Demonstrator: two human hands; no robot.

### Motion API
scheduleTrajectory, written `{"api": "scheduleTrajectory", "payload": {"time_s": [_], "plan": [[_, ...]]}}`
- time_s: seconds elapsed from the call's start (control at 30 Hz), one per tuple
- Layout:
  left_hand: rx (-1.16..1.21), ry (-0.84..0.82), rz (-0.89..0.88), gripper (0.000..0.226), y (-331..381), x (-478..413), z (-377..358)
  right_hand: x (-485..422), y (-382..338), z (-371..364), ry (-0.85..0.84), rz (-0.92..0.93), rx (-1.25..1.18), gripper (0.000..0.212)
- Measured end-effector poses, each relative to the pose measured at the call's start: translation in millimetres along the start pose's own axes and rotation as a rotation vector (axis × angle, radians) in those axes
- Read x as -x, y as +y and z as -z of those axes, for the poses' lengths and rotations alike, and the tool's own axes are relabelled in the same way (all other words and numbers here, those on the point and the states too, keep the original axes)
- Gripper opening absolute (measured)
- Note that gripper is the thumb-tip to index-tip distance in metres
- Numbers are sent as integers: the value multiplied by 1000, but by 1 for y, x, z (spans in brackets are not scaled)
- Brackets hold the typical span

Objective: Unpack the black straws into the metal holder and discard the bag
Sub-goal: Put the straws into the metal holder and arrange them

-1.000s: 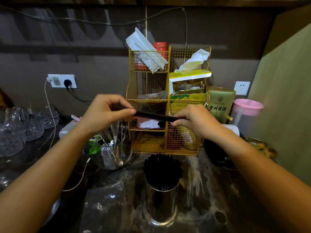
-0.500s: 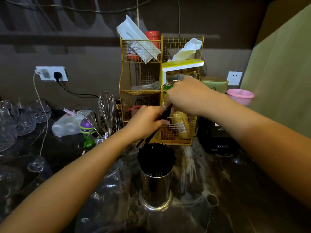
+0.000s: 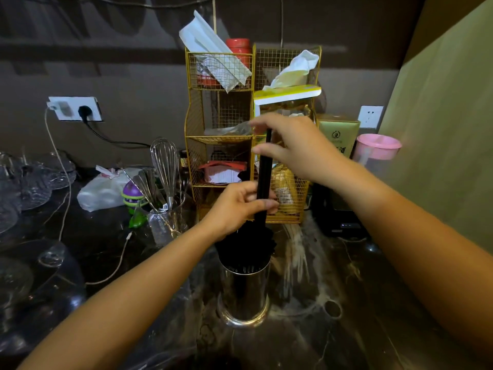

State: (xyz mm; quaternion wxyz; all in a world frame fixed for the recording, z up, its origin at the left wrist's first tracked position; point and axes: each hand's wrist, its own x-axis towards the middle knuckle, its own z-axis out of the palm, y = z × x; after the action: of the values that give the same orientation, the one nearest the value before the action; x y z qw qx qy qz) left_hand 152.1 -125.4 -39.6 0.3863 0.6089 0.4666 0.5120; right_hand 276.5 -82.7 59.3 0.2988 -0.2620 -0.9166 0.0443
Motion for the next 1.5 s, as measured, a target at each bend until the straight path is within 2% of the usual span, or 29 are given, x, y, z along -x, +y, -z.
{"api": "scheduleTrajectory", "payload": {"time_s": [0.17,0.3,0.4,0.53,0.6,0.7,0.73,0.8,0.87,0.97,1.1,1.17,1.5], "plan": [[-77,7,40,21,-22,5,4,13,6,-24,28,12,-81,35],[-257,-28,53,16,-30,7,4,21,11,-38,1,-5,-122,35],[-340,1,47,30,-32,8,4,28,16,-53,-43,7,-143,32],[-543,59,-48,6,-37,11,6,39,23,-72,-75,-26,-195,29],[-588,80,-68,16,-42,13,7,44,27,-81,-77,-42,-211,29],[-721,76,-78,43,-48,13,9,51,32,-94,-96,-56,-230,31],[-777,70,-76,46,-50,13,9,53,33,-99,-99,-58,-241,32],[-866,69,-45,36,-52,14,10,57,33,-106,-111,-49,-268,33],[-918,80,-27,28,-53,16,9,62,34,-113,-157,-32,-282,35],[-987,64,-13,34,-55,18,9,67,38,-123,-271,-45,-279,40],[-1053,14,62,45,-60,20,12,70,37,-121,-571,-124,-129,56],[-1058,3,90,49,-60,21,13,73,35,-119,-651,-145,-70,62],[-1060,-76,141,61,-56,28,19,72,31,-114,-749,-183,-28,68]]}}
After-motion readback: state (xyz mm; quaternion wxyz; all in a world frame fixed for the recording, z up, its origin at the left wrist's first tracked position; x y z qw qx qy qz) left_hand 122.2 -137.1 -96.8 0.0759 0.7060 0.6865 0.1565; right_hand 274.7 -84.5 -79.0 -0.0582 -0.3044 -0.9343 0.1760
